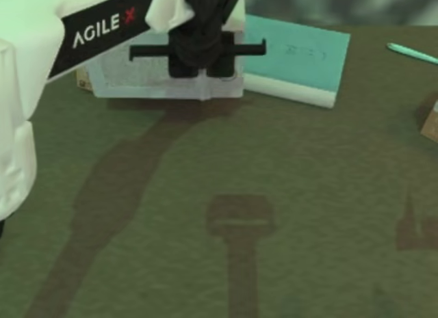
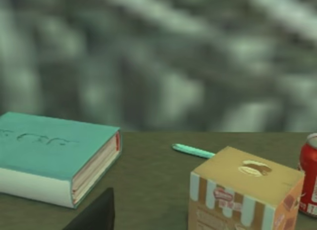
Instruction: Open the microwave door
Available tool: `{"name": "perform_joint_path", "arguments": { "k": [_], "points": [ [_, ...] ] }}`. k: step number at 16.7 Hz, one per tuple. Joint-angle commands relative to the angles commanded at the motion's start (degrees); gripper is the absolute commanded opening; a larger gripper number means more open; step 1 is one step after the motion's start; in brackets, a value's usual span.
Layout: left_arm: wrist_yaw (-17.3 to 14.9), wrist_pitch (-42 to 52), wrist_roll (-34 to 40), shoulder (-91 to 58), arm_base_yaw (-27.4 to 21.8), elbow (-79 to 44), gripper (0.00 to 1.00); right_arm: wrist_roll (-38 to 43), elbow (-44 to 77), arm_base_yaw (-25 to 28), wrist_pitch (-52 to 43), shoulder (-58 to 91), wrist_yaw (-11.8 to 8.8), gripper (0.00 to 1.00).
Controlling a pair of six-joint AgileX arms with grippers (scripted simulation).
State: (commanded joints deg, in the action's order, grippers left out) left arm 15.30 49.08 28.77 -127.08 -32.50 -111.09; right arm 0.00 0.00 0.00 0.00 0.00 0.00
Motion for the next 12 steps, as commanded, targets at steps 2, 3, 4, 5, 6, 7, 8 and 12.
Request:
{"name": "perform_joint_path", "arguments": {
  "k": [2, 3, 4, 5, 6, 7, 8, 12],
  "points": [
    [0.5, -1.0, 0.3, 1.8, 0.0, 2.0, 0.0, 0.0, 0.0, 0.0, 0.0, 0.0, 0.0, 1.0],
    [0.6, -1.4, 0.4, 2.2, 0.0, 2.3, 0.0, 0.0, 0.0, 0.0, 0.0, 0.0, 0.0, 1.0],
    [0.6, -1.4, 0.5, 2.2, 0.0, 2.3, 0.0, 0.0, 0.0, 0.0, 0.0, 0.0, 0.0, 1.0],
    [0.6, -1.4, 0.5, 2.2, 0.0, 2.3, 0.0, 0.0, 0.0, 0.0, 0.0, 0.0, 0.0, 1.0],
    [0.6, -1.4, 0.5, 2.2, 0.0, 2.3, 0.0, 0.0, 0.0, 0.0, 0.0, 0.0, 0.0, 1.0],
    [0.6, -1.4, 0.5, 2.2, 0.0, 2.3, 0.0, 0.0, 0.0, 0.0, 0.0, 0.0, 0.0, 1.0],
    [0.6, -1.4, 0.5, 2.2, 0.0, 2.3, 0.0, 0.0, 0.0, 0.0, 0.0, 0.0, 0.0, 1.0],
    [0.6, -1.4, 0.5, 2.2, 0.0, 2.3, 0.0, 0.0, 0.0, 0.0, 0.0, 0.0, 0.0, 1.0]
  ]
}}
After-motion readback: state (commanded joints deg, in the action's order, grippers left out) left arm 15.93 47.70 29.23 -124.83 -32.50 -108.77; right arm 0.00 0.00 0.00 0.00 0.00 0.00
